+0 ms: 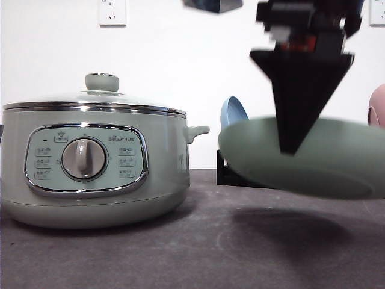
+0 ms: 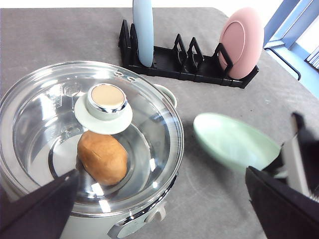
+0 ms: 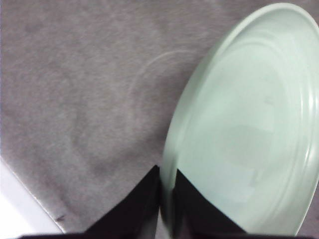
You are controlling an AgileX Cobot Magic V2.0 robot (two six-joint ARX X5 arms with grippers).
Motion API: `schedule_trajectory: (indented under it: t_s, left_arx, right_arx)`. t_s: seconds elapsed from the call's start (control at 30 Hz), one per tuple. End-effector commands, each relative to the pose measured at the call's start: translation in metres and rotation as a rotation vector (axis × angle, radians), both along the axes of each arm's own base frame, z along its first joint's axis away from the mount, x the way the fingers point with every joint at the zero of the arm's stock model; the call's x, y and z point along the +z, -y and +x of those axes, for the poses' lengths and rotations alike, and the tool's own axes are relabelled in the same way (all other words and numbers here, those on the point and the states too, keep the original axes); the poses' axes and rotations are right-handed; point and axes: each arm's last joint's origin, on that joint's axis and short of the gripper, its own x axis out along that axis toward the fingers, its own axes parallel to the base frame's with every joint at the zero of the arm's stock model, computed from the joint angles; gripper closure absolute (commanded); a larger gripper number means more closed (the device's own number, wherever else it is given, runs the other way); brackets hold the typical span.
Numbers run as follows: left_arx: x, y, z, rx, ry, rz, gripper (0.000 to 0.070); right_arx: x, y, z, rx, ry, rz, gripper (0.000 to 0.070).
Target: Transfer potato from steamer to green plate
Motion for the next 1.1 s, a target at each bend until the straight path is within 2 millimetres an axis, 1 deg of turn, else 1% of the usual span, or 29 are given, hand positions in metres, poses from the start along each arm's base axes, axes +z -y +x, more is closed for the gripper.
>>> schedule_trajectory:
  t_s: [0.0,0.13,0.3,0.43,0.6,0.67,0.7,0.73,0.8,0.83,0.87,0.9,1.07]
  left_arx:
    - [0.006,0.000,0.000,-0.008,0.031,0.003,0.0023]
    - [0.006,0.000,0.000,-0.008,0.030,0.003,0.0023]
    - [0.006,0.000,0.000,-0.008,0.031,0.003,0.0023]
    - [0.006,0.000,0.000,-0.008,0.031,0.003,0.0023]
    - [0.006,0.000,0.000,-0.008,0.031,0.003,0.0023]
    - [0.006,0.000,0.000,-0.008,0.030,0.003,0.0023]
    - [0.006,0.000,0.000,-0.008,0.030,0.003,0.0023]
    - [0.006,0.000,0.000,-0.008,0.030,0.003,0.0023]
    - [0.006,0.000,0.000,-0.008,0.030,0.003,0.0023]
    - [0.006,0.000,0.000,-0.008,0.030,0.003,0.0023]
    - [0.006,0.000,0.000,-0.008,0.030,0.003,0.0023]
    - [0.006,0.000,0.000,-0.008,0.030,0.003,0.0024]
    - [0.006,0.000,0.000,-0.008,0.030,0.003,0.0023]
  right_arx:
    - [-0.008,-0.010,-0.001,0.010,-0.001,-0.015,0.0694]
    - [-0.025,-0.022,-0.001,0.021,0.017,-0.064,0.0694]
    - [-0.045,-0.032,0.001,0.019,-0.006,-0.119,0.0693]
    - [-0.057,-0.037,0.002,0.017,-0.027,-0.138,0.0693]
    - [-0.070,-0.041,0.000,0.028,-0.106,-0.109,0.0693]
    - [-0.074,-0.040,0.000,0.015,-0.117,-0.106,0.0680]
    - [-0.076,-0.040,-0.001,0.007,-0.124,-0.105,0.0658]
    - [-0.077,-0.039,-0.001,0.003,-0.128,-0.105,0.0586]
    - [-0.077,-0.038,-0.001,-0.005,-0.130,-0.106,0.0380]
    - [-0.077,-0.039,-0.001,-0.009,-0.130,-0.104,0.0298]
    - [-0.077,-0.039,-0.001,-0.012,-0.129,-0.100,0.0253]
    - [-0.077,-0.039,-0.001,-0.015,-0.128,-0.096,0.0230]
    - [-0.075,-0.040,-0.001,-0.015,-0.122,-0.088,0.0230]
